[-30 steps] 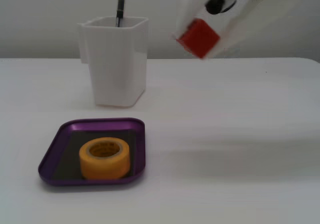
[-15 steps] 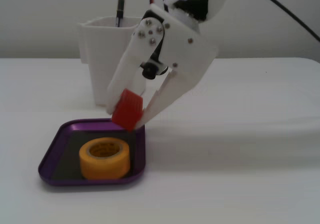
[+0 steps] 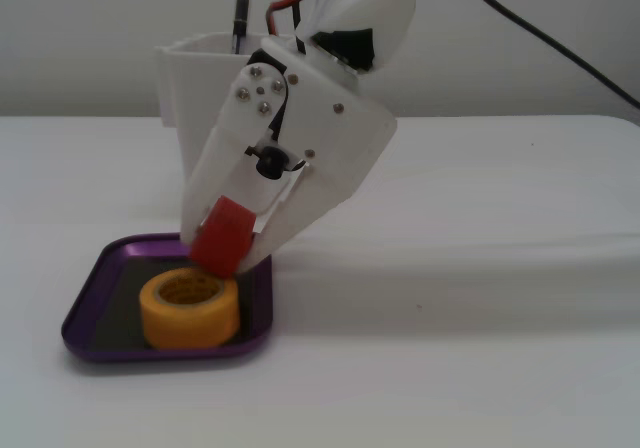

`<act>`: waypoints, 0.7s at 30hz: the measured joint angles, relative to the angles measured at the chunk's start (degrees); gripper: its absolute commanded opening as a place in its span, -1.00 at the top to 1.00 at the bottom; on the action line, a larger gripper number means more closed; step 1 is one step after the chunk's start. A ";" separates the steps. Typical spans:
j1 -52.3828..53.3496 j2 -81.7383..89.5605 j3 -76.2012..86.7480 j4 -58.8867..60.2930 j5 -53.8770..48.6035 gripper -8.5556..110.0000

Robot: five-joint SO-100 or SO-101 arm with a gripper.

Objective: Pick up the red cube and place it in the box.

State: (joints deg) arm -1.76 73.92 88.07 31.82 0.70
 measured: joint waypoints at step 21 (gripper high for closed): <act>2.99 0.09 -1.85 1.76 0.00 0.86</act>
State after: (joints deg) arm 1.23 74.00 86.22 33.57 0.70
